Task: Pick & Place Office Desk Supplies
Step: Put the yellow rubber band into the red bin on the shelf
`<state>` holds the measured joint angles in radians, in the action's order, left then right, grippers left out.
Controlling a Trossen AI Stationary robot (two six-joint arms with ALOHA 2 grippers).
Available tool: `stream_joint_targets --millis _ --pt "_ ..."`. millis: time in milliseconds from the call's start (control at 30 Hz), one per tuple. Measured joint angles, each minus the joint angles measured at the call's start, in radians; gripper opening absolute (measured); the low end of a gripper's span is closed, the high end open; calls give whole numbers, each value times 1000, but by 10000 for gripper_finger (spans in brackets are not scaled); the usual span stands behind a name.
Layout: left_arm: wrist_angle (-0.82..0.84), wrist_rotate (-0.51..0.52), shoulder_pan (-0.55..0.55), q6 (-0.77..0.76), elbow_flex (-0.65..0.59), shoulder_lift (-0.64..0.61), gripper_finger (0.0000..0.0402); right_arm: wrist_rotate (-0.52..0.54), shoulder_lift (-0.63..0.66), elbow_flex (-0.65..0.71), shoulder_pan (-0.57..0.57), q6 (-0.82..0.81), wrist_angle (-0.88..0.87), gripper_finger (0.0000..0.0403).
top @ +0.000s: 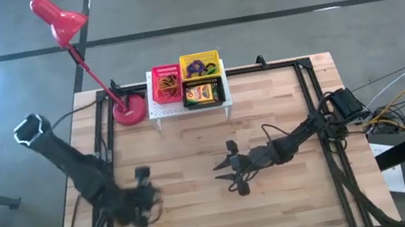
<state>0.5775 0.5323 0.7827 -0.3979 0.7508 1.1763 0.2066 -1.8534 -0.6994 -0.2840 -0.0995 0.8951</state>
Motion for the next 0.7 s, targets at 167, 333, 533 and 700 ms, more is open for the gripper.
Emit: stream_joint_targets --millis 167,333,533,700 --pt "-357 15 190 -411 -194 12 143 3 0 0 4 17 12 128" --pt "-417 -49 236 -489 -239 132 154 5 0 0 17 48 63 128" --pt "-409 -197 186 -469 -168 317 154 5 0 0 19 59 77 128" --pt "-316 -254 153 -404 -59 445 149 5 0 0 19 57 77 128"
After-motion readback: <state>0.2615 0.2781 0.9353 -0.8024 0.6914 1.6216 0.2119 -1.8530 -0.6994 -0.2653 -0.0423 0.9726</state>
